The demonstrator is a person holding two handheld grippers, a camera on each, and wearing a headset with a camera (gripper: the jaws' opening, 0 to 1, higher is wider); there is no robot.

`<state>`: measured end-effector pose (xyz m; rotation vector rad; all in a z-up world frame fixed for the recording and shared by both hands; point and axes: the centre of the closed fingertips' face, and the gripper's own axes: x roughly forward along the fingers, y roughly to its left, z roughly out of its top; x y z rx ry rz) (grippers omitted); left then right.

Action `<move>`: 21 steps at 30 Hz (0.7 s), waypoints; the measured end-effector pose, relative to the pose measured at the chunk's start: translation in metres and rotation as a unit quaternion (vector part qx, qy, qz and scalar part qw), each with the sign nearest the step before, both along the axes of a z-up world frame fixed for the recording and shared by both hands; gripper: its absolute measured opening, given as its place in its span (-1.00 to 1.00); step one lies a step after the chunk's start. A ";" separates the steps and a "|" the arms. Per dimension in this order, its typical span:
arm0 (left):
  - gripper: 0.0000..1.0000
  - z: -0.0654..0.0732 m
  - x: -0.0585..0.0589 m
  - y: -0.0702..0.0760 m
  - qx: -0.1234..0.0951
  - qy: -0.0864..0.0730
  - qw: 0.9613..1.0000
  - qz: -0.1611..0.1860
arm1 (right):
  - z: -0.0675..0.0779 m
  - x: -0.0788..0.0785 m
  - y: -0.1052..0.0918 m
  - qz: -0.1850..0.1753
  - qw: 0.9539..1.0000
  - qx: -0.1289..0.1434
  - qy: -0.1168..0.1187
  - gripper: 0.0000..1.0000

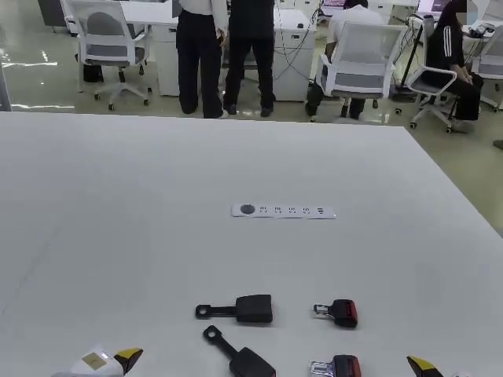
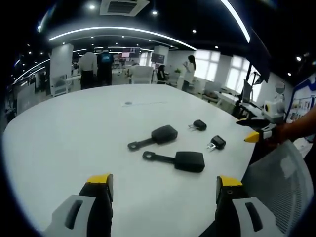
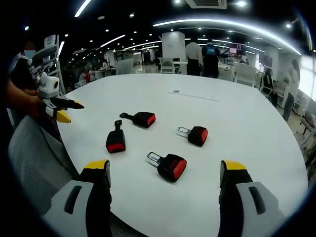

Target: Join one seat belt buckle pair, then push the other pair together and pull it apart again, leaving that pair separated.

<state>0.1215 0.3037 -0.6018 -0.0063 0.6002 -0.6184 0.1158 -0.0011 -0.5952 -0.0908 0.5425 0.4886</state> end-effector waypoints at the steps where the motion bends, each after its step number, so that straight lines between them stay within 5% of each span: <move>1: 0.77 0.001 -0.001 0.000 0.001 0.000 1.000 0.000 | 0.000 0.000 0.000 0.000 1.000 0.000 0.000 0.85; 21: 0.77 0.006 -0.004 -0.005 -0.001 0.001 1.000 0.000 | -0.003 -0.001 -0.001 0.001 1.000 0.000 0.003 0.84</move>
